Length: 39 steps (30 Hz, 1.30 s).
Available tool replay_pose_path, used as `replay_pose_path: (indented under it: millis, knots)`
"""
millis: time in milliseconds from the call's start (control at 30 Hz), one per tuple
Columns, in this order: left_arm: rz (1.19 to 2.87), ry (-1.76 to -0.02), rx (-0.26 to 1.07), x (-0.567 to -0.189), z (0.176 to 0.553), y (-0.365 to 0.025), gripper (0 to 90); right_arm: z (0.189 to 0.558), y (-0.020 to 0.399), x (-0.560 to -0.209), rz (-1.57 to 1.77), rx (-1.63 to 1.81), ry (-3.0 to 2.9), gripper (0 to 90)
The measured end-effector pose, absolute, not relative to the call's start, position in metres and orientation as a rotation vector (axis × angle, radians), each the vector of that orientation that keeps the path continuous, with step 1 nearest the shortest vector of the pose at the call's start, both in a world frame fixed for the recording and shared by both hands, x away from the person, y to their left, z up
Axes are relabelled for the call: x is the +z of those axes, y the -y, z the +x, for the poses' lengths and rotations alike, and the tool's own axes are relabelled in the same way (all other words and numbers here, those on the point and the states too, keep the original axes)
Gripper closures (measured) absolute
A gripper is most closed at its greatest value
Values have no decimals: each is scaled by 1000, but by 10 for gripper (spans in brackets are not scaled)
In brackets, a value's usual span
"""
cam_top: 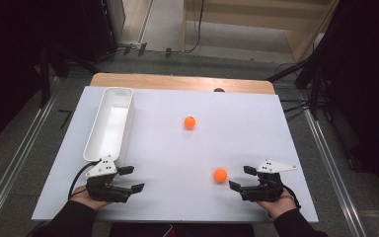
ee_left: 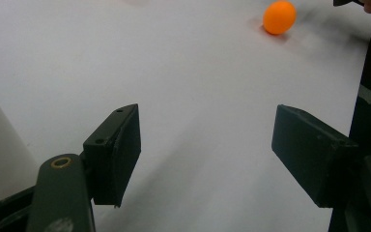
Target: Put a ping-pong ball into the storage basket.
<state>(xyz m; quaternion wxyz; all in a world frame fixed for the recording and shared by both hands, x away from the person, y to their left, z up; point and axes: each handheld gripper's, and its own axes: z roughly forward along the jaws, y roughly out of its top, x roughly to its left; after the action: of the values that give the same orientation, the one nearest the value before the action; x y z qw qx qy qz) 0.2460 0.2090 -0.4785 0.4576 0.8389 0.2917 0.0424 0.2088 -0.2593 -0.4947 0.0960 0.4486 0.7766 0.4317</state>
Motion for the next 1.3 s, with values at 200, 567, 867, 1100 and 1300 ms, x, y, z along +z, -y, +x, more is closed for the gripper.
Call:
replay_pose_path:
  millis: [200,567,867,1100,1300]
  knots:
    - [2060,-722,106,-478,246,-209,261,208,259,-495,1333,1276,-2306,143]
    - [2055,-735,96,-479,247,-210,260,208,261,-495,1326,1282,-2312,144]
    - [2063,-740,98,-479,247,-211,259,207,262,-495,1328,1278,-2312,143]
    - [2051,-743,107,-477,247,-214,258,207,262,-495,1328,1280,-2311,144]
    - [2046,-746,105,-477,248,-213,258,208,263,-496,1323,1273,-2318,144]
